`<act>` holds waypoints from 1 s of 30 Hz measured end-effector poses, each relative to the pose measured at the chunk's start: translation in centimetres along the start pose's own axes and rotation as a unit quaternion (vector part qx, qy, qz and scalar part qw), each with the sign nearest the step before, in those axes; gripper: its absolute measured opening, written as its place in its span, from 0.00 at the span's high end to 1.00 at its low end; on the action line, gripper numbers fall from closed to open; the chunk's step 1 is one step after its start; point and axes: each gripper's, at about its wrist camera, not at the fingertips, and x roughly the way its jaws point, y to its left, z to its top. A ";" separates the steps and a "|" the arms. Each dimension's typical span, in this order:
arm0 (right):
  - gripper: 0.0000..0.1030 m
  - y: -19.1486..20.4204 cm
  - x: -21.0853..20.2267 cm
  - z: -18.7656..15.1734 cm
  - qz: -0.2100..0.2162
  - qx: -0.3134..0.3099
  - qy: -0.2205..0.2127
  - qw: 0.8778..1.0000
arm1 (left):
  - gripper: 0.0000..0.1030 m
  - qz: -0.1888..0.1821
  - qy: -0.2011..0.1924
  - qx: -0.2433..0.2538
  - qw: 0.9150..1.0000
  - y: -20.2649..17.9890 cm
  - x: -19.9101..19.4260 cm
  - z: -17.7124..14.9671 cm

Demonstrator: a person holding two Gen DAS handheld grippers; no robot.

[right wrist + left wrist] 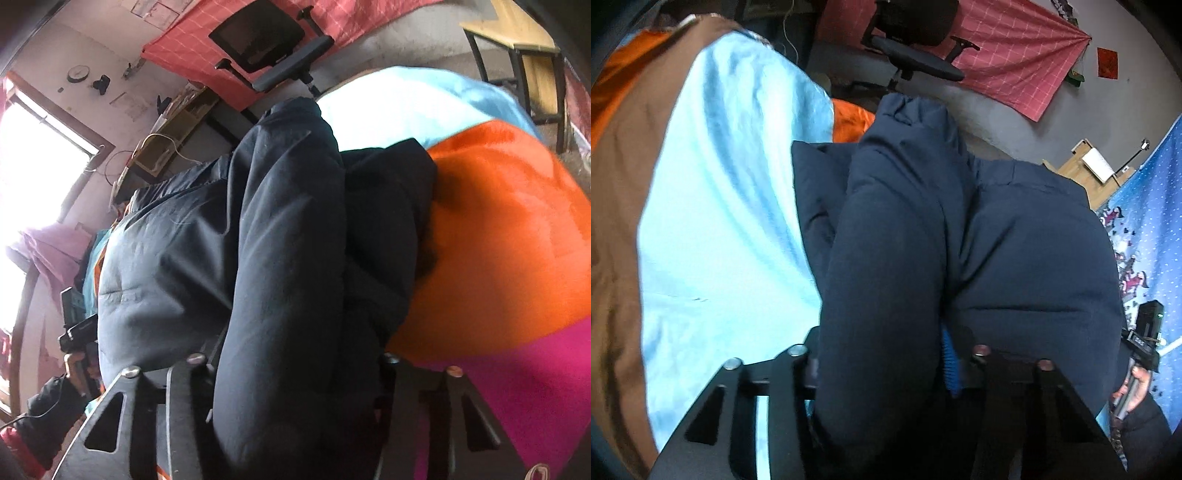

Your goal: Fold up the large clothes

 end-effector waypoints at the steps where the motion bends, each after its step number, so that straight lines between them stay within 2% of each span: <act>1: 0.70 0.3 -0.3 -0.3 0.001 -0.004 -0.005 1.000 | 0.71 0.009 -0.008 0.002 1.000 -0.2 -0.5 -0.5; 4: 0.75 2.5 -0.8 -0.6 -0.019 -0.032 -0.019 0.999 | 0.79 0.027 -0.023 0.012 0.999 -0.7 -1.5 -1.7; 9: 0.79 4.9 -1.8 -1.1 -0.044 -0.056 -0.033 0.997 | 0.84 0.063 -0.047 0.026 0.997 -1.8 -3.6 -4.0; 12: 0.80 6.4 -2.1 -1.3 -0.053 -0.069 -0.043 0.995 | 0.87 0.073 -0.062 0.054 0.994 -3.9 -4.7 -5.0; 15: 0.81 8.0 -2.4 -1.3 -0.063 -0.082 -0.050 0.993 | 0.88 0.072 -0.074 0.091 0.990 -5.8 -5.9 -6.0; 28: 0.82 11.6 -8.5 -2.8 -0.057 -0.129 -0.071 0.987 | 0.89 0.039 -0.086 0.093 0.991 -8.1 -10.5 -8.5; 30: 0.82 12.2 -9.3 -3.2 -0.058 -0.131 -0.076 0.987 | 0.89 0.036 -0.090 0.095 0.991 -9.1 -10.9 -7.5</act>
